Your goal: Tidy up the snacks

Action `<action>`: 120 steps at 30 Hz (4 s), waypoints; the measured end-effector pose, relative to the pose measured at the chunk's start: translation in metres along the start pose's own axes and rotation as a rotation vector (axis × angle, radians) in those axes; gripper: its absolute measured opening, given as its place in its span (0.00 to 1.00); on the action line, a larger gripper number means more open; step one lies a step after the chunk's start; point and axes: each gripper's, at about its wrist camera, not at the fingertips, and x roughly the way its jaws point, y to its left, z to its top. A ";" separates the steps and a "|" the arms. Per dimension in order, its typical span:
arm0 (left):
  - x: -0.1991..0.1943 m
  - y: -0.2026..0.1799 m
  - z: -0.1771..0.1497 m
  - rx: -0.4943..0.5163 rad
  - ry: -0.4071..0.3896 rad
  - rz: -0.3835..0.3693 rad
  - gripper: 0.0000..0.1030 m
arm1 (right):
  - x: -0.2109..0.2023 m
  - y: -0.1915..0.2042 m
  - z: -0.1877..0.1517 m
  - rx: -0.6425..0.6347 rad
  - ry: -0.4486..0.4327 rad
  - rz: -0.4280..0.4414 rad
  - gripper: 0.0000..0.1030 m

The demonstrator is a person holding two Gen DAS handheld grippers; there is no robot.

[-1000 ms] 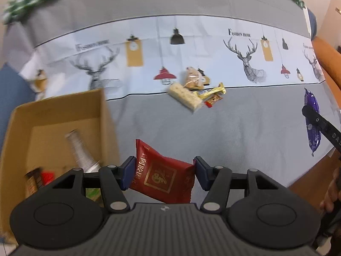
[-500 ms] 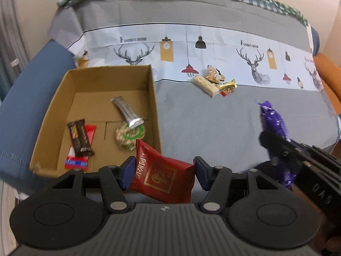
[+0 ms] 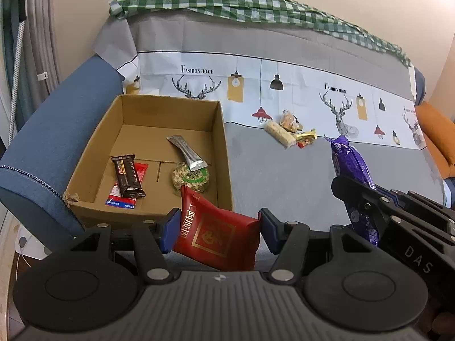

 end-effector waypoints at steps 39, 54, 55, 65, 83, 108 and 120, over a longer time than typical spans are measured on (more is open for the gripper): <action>0.005 0.017 -0.001 -0.032 -0.003 0.016 0.62 | 0.002 0.006 -0.002 -0.024 0.019 0.005 0.13; 0.029 0.084 0.042 -0.138 -0.017 0.089 0.63 | 0.053 0.022 0.013 -0.097 0.078 0.028 0.13; 0.033 0.089 0.045 -0.141 -0.018 0.089 0.63 | 0.059 0.025 0.014 -0.104 0.085 0.031 0.13; 0.079 0.129 0.075 -0.179 -0.002 0.107 0.63 | 0.136 0.039 0.025 -0.113 0.169 0.050 0.13; 0.208 0.174 0.096 -0.188 0.175 0.158 0.63 | 0.275 0.038 -0.001 -0.075 0.347 0.057 0.14; 0.098 0.122 0.026 -0.142 0.089 0.293 1.00 | 0.177 0.048 -0.003 -0.146 0.353 0.059 0.93; 0.047 0.061 0.003 -0.106 0.001 0.259 1.00 | 0.088 0.039 -0.002 -0.146 0.207 -0.008 0.96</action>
